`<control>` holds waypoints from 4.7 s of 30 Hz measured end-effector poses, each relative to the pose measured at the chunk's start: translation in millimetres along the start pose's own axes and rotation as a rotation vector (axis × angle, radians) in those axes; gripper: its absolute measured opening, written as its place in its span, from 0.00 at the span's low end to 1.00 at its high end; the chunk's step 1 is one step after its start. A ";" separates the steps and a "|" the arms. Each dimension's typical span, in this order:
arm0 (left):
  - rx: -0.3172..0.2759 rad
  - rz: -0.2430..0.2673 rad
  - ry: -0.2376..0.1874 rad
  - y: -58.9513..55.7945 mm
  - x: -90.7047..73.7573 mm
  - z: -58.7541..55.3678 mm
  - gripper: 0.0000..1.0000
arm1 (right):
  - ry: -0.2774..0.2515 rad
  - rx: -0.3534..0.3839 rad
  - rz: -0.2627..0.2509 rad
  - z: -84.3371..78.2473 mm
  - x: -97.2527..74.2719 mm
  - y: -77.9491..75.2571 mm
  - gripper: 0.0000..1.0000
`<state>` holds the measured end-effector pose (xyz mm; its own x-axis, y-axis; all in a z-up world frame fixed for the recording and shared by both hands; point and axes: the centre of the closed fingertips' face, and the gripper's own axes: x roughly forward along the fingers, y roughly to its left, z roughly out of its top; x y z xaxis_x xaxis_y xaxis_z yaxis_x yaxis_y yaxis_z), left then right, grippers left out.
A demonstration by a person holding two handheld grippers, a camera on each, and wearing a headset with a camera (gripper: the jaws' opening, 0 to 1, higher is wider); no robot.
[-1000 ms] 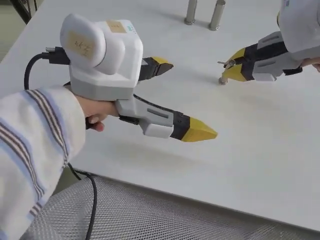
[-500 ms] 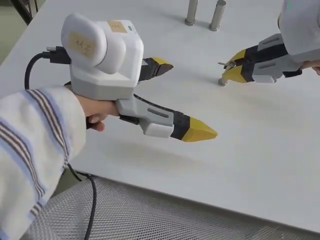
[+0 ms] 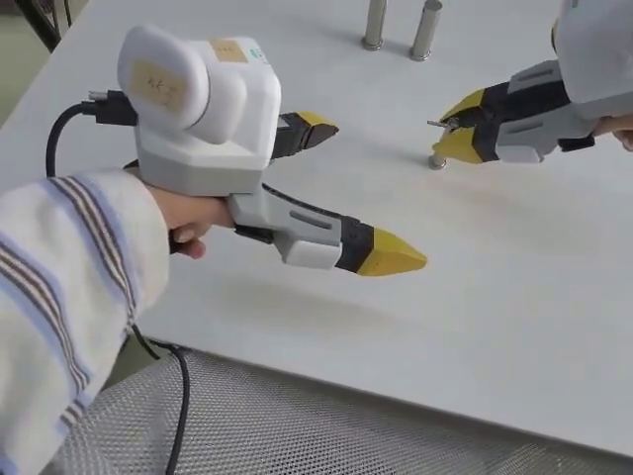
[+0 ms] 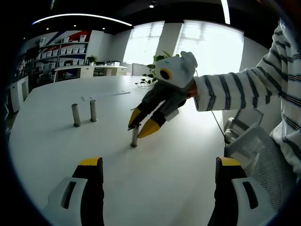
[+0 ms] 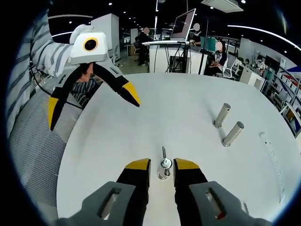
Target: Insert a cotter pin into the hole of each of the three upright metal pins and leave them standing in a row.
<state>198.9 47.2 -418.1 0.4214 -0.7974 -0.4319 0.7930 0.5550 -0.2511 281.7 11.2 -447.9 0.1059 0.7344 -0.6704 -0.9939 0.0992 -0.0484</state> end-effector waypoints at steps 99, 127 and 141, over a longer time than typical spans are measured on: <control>-0.030 0.339 -0.112 220.3 44.2 90.6 0.49 | -0.323 0.764 -0.598 -52.2 -163.0 53.2 0.91; 0.045 0.377 0.019 240.9 93.7 64.1 0.14 | -0.273 0.813 -0.613 -79.4 -154.5 57.8 0.86; 0.055 0.414 0.031 249.8 92.7 68.3 0.10 | -0.275 0.802 -0.605 -75.5 -152.2 52.8 0.84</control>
<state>466.2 95.8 -461.6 0.6965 -0.5017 -0.5130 0.5823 0.8130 -0.0044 210.8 -146.0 -404.3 0.6833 0.5307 -0.5015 -0.4703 0.8453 0.2537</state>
